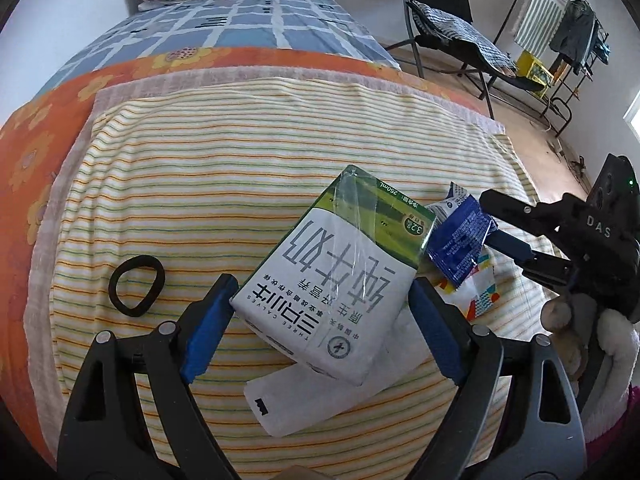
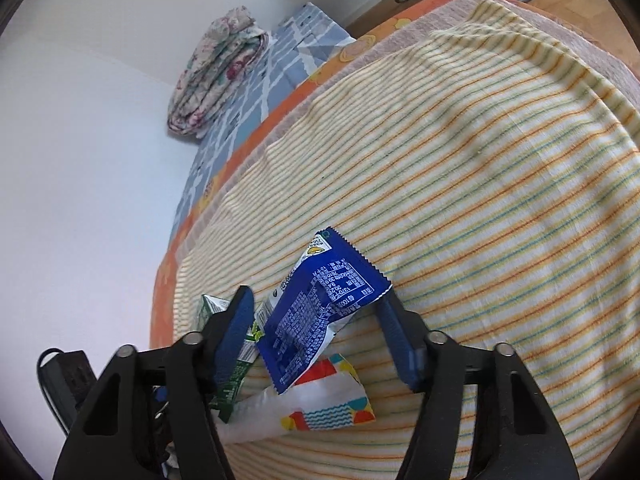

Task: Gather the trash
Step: 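Grasp the white milk carton with the left tool while the right grasps the blue wrapper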

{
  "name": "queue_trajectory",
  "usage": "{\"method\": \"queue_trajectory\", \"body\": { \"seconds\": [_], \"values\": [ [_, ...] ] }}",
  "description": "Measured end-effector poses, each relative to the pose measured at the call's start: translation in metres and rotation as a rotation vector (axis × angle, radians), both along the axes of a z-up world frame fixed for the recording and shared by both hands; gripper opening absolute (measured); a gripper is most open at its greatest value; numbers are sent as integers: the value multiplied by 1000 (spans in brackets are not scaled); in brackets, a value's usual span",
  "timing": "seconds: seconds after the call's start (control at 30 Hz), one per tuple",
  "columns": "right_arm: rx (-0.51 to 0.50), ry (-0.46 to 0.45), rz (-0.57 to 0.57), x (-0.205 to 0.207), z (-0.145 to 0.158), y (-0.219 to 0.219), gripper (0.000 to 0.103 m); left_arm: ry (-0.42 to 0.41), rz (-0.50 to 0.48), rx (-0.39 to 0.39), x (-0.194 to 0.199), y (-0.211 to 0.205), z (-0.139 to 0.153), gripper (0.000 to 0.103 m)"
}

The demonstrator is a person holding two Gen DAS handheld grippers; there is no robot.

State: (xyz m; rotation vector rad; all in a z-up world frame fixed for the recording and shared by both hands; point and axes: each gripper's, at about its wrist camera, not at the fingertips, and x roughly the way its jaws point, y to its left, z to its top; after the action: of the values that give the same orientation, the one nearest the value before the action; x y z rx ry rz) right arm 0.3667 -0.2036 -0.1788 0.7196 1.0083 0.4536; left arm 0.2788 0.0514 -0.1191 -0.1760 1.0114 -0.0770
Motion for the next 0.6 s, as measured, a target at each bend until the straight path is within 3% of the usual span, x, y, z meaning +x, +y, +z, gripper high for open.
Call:
{"method": "queue_trajectory", "body": {
  "seconds": [0.1, 0.17, 0.37, 0.6],
  "values": [
    [-29, 3, 0, 2, -1, 5, 45, 0, 20, 19, 0, -1, -2, 88],
    [-33, 2, 12, 3, -3, 8, 28, 0, 25, 38, 1, -2, -3, 85],
    [-49, -34, 35, 1, 4, 17, 18, -2, 62, 26, 0, 4, -4, 78],
    [-200, -202, 72, -16, 39, 35, 15, -26, 124, -12, -3, 21, 4, 72]
  ]
}}
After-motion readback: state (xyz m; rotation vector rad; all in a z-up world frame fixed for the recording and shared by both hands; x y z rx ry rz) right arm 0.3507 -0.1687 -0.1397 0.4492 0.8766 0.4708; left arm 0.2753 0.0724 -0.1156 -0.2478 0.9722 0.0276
